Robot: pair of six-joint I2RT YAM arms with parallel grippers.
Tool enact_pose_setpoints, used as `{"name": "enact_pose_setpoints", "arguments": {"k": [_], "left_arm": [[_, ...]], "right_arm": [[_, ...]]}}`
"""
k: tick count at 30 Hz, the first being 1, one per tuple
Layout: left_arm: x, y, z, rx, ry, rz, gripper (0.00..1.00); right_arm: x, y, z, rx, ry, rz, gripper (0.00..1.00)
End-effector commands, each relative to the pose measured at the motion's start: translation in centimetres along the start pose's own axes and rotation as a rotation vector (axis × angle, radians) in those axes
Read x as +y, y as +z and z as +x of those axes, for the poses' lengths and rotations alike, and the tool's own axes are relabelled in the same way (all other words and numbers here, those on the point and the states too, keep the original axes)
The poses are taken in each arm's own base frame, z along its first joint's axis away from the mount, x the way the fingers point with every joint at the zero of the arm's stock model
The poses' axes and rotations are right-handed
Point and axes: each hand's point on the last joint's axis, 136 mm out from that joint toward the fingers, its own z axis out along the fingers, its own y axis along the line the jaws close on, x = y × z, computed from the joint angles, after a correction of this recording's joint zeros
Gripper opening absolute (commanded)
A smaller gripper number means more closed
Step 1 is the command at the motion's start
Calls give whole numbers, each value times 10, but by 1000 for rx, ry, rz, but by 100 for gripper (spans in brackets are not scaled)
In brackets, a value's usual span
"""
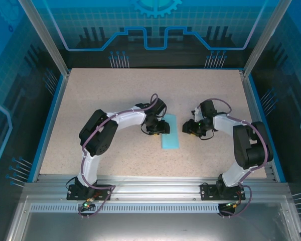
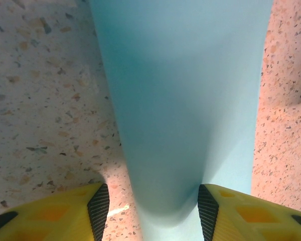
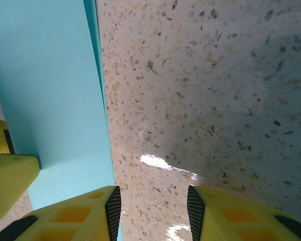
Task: Fold a paper plane with a square sheet of paper (fold left side to right side)
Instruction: First fold in half a square sheet of paper at the center of the table.
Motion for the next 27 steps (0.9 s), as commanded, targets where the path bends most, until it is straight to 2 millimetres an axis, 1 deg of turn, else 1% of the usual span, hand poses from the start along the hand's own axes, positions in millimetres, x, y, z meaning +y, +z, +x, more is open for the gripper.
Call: {"name": "enact_pose_setpoints", "arguments": {"k": [1,9,11,17,23,27], "left_arm": [[3,18,17,72,20,-28,54],[4,19,17,75,20,-31,54],[4,20,18,76,21,-33,54],[4,19,18,75,21,-33,54],[3,20,18,78,27,-31,54],[3,20,20,80,34,-34,54]], "right_arm": [[2,1,6,28,1,-17,42],[18,-1,7,30,-8,-67,40],[23,0,9,38,-13,-83,37],[36,4,16,63,-24,-122,32],[40,6,21,75,-28,-127,32],[40,4,20,65,-33,-118,32]]}}
